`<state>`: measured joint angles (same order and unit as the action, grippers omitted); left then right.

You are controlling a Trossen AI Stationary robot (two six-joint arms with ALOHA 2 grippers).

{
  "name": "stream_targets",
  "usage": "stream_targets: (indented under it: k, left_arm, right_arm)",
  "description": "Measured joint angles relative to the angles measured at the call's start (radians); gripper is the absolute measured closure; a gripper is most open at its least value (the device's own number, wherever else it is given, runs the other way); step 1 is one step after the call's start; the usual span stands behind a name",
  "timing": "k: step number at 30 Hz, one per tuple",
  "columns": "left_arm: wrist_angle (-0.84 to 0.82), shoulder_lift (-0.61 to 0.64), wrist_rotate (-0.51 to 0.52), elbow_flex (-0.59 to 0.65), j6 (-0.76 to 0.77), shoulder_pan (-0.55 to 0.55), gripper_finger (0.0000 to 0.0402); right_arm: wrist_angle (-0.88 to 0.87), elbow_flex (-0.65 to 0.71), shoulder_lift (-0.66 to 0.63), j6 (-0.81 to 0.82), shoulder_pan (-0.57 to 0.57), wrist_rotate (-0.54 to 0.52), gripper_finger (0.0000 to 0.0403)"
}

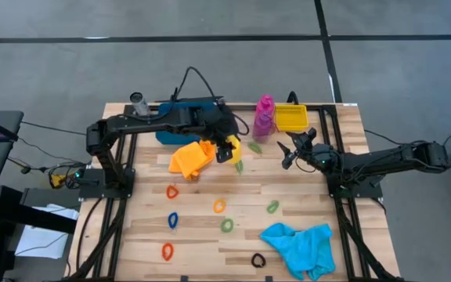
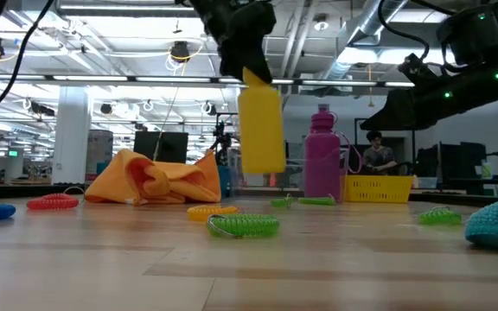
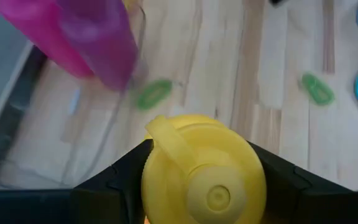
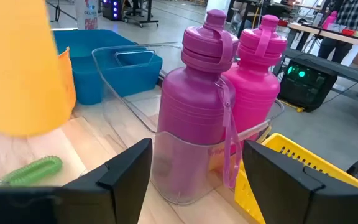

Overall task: Pick & Place Sports Items
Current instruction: Put the yellow tumbler into the transparent bin

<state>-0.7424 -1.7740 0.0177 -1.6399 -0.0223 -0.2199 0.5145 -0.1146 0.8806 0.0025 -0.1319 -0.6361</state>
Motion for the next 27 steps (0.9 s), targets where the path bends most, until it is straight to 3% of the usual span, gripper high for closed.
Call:
stream_targets:
  k: [7,14,27]
  left_arm:
    - [-0.117,0.000,0.050,-0.121,0.000,-0.072,0.0201]
    - [-0.106,0.000,0.063,-0.220,-0.006,-0.147,0.0201]
    - [-0.031,-0.049,0.023,-0.232,-0.075,-0.270,0.0201]
  right_arm:
    - [-0.001,0.000,0.000,0.001,0.000,0.000,0.0159]
    - [-0.002,0.000,0.000,-0.003,-0.019,0.000,0.0159]
    - [-0.002,0.000,0.000,-0.015,-0.079,0.004,0.0159]
